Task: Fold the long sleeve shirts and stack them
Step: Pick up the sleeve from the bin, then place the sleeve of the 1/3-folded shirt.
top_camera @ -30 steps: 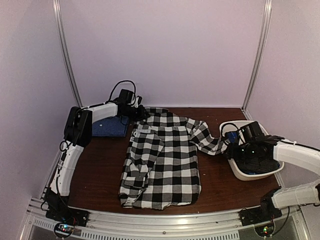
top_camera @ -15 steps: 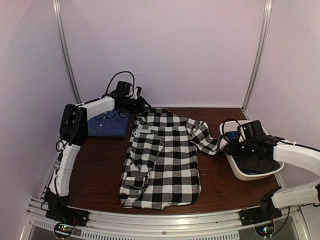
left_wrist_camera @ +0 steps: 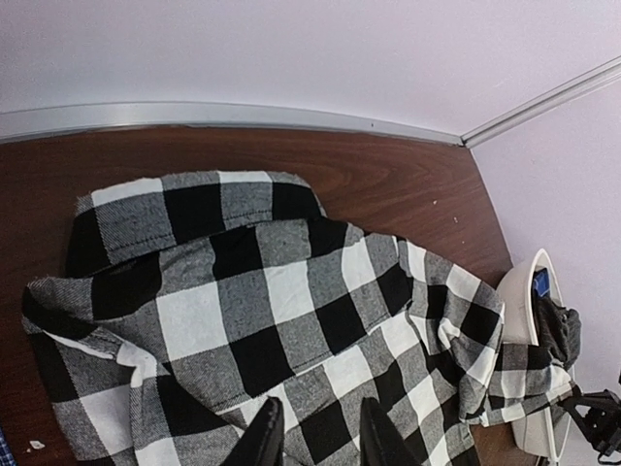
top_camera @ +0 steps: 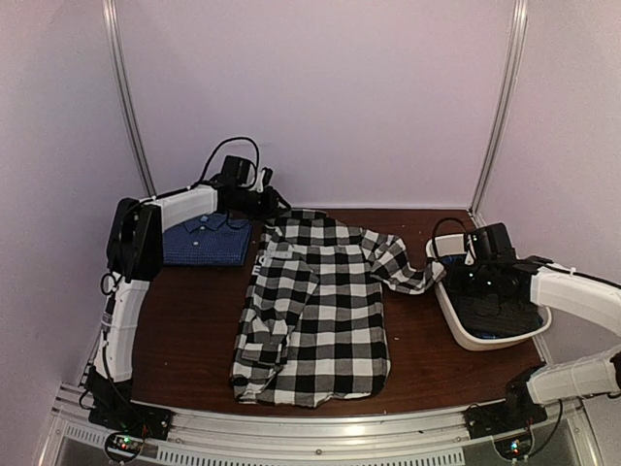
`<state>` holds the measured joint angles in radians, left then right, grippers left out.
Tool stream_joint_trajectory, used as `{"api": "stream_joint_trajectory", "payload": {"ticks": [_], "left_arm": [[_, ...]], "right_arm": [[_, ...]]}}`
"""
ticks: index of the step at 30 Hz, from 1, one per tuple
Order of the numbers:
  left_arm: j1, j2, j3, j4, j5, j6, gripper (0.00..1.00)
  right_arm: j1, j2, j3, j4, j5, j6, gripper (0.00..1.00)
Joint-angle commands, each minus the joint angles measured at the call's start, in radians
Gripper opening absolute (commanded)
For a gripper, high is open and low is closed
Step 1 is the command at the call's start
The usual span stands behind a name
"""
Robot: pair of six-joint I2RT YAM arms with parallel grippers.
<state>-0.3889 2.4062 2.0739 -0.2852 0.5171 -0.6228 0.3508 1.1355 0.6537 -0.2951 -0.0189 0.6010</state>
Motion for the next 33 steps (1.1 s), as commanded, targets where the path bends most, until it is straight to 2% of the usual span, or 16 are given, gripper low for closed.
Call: {"api": "stream_joint_trajectory", "payload": {"ticks": [1, 8, 14, 22, 26, 29, 31, 33], "left_arm": [[-0.005, -0.102, -0.056, 0.049, 0.038, -0.001, 0.28], [-0.023, -0.191, -0.178, 0.066, 0.081, -0.022, 0.28], [-0.037, -0.277, -0.304, 0.088, 0.105, -0.037, 0.28], [-0.070, -0.399, -0.557, 0.146, 0.113, -0.058, 0.29], [-0.096, -0.420, -0.641, 0.189, 0.113, -0.083, 0.30], [-0.123, -0.416, -0.672, 0.222, 0.112, -0.103, 0.31], [-0.138, -0.411, -0.675, 0.216, 0.094, -0.107, 0.33], [-0.149, -0.409, -0.678, 0.212, 0.077, -0.109, 0.35]], "right_arm": [[-0.002, 0.014, 0.069, 0.010, 0.048, -0.048, 0.03], [0.110, 0.111, 0.223, 0.020, 0.106, -0.175, 0.00], [0.283, 0.349, 0.440, 0.023, 0.105, -0.301, 0.00], [0.485, 0.652, 0.632, 0.069, -0.032, -0.380, 0.00], [0.521, 0.737, 0.680, 0.097, -0.074, -0.378, 0.01], [0.521, 0.759, 0.687, 0.120, -0.077, -0.369, 0.14], [0.521, 0.761, 0.693, 0.119, -0.078, -0.364, 0.30], [0.521, 0.752, 0.693, 0.119, -0.084, -0.359, 0.41]]}}
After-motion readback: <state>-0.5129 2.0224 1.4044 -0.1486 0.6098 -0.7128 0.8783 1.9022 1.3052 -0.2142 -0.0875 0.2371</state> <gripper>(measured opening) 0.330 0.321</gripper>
